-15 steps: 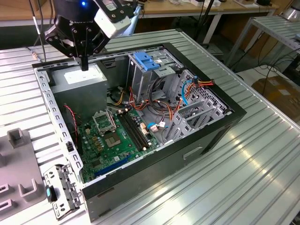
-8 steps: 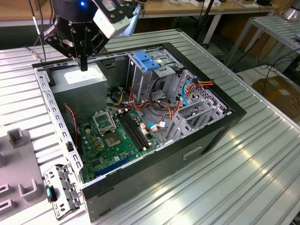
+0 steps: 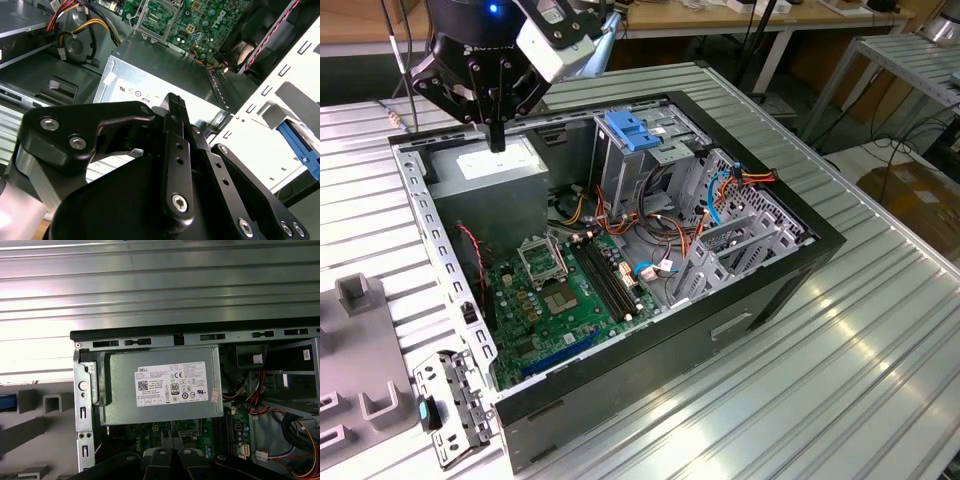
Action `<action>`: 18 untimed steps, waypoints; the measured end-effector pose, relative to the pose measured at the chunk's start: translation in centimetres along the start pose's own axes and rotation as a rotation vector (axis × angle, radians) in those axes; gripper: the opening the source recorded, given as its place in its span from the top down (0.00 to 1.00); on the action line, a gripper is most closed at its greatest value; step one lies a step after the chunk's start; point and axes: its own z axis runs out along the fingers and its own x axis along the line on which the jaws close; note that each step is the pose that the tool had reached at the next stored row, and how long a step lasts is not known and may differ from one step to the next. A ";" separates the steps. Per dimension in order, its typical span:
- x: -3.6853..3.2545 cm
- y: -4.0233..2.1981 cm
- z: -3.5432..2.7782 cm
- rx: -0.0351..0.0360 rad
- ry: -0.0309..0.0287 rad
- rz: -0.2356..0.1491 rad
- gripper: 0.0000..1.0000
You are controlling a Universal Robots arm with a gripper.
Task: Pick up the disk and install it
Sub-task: 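Reach for the disk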
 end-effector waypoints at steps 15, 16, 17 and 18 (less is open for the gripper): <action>0.41 -0.03 0.05 0.0000 0.0003 0.000 0.89; 0.46 -0.04 0.05 0.0000 0.0003 0.000 0.89; 0.50 -0.04 0.06 0.0000 0.0004 0.000 0.89; 0.53 -0.04 0.06 0.0000 0.0004 0.000 0.89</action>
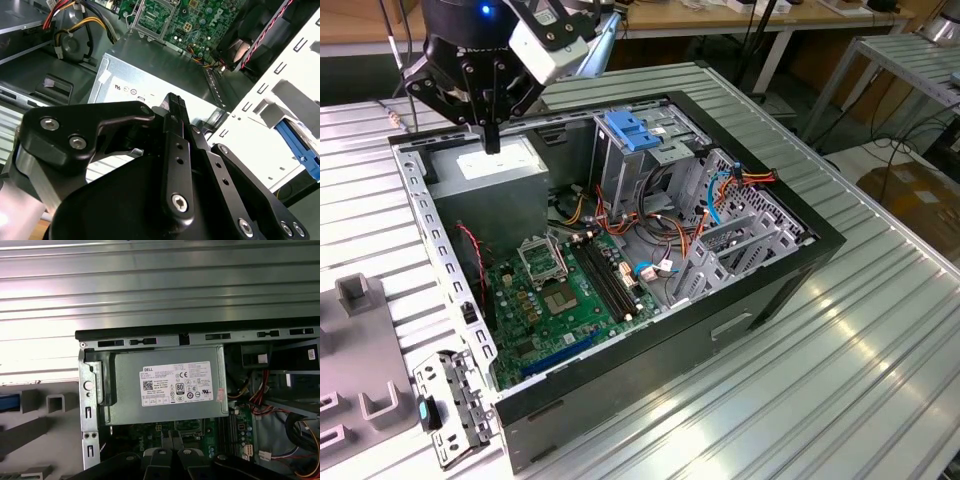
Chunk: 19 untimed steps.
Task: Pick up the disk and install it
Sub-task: 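Reach for the disk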
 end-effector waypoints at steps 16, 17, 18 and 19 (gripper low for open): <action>0.43 -0.03 0.03 0.0000 0.0003 0.000 0.89; 0.48 -0.04 0.03 0.0000 0.0004 0.000 0.89; 0.51 -0.04 0.03 0.0001 0.0004 0.000 0.89; 0.53 -0.04 0.04 0.0000 0.0005 0.000 0.89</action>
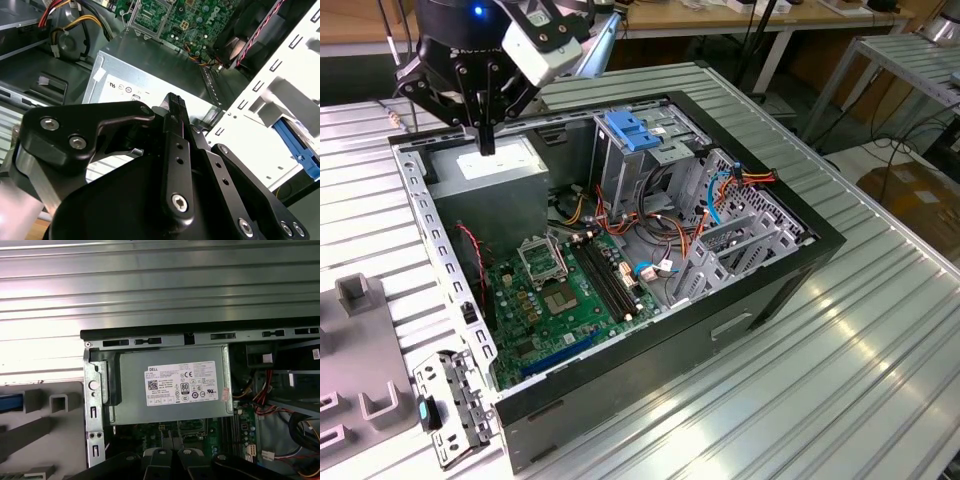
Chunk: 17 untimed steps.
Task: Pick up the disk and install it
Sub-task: 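Reach for the disk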
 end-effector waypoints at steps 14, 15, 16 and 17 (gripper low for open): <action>0.41 -0.03 0.02 0.0001 0.0002 0.000 0.89; 0.46 -0.04 0.02 0.0000 0.0002 0.000 0.89; 0.48 -0.04 0.03 0.0000 0.0002 0.000 0.89; 0.51 -0.04 0.03 0.0000 0.0002 0.000 0.89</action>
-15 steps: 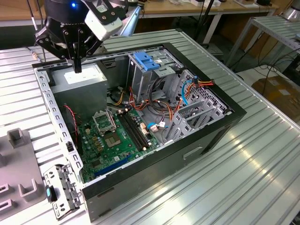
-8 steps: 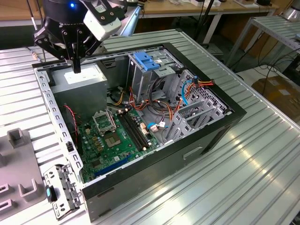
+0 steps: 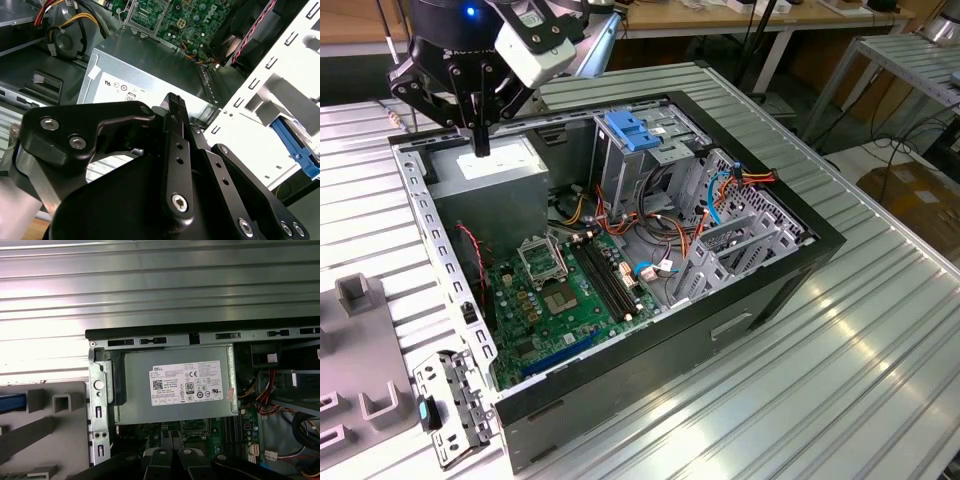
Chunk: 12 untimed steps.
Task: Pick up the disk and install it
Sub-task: 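Reach for the disk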
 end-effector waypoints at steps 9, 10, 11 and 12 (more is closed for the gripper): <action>0.28 -0.02 0.01 0.0001 0.0001 0.000 0.89; 0.32 -0.03 0.01 0.0000 0.0001 0.000 0.89; 0.37 -0.03 0.02 0.0000 0.0001 0.000 0.89; 0.41 -0.03 0.02 0.0000 0.0001 0.000 0.89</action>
